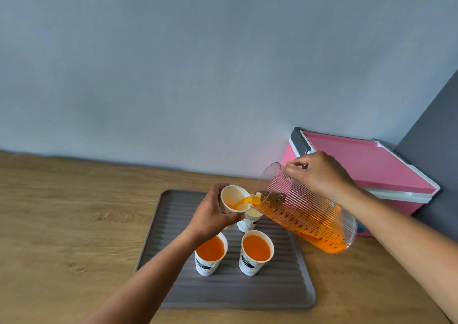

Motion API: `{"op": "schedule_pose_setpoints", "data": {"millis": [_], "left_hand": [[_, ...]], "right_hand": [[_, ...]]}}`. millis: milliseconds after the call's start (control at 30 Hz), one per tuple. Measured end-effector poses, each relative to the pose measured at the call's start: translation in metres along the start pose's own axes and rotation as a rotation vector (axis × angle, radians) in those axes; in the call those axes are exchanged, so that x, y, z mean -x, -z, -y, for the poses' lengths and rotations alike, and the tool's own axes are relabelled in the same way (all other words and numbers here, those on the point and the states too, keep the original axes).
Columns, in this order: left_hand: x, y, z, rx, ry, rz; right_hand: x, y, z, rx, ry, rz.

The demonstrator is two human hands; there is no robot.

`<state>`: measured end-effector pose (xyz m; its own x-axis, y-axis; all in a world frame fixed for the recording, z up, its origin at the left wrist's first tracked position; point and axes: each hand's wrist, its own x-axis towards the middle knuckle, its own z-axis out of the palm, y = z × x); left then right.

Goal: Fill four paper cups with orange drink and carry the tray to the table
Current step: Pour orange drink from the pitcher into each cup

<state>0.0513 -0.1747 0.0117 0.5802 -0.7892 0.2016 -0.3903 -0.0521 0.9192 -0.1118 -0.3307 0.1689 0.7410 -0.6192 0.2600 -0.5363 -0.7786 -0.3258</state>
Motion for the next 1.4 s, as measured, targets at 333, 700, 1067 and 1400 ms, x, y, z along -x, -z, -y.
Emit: {"op": "schedule_pose_setpoints", "data": {"millis": [333,700,1067,1400], "left_hand": [[-0.0009,-0.0005,-0.0002,0.007,0.016,0.008],[-0.0003,-0.0005,-0.0015,0.003,0.016,0.012],[0.0002,-0.0004,-0.0019,0.003,0.017,0.008],[0.0009,0.0004,-0.0035,0.012,0.021,0.012]], "right_hand": [[0.0030,0.0047,0.0057,-0.018,-0.002,0.012],[0.0028,0.0053,0.0046,-0.016,0.015,-0.003],[0.0020,0.0063,0.0046,-0.005,0.006,-0.009],[0.0010,0.0069,0.0057,0.004,0.006,0.006]]}}
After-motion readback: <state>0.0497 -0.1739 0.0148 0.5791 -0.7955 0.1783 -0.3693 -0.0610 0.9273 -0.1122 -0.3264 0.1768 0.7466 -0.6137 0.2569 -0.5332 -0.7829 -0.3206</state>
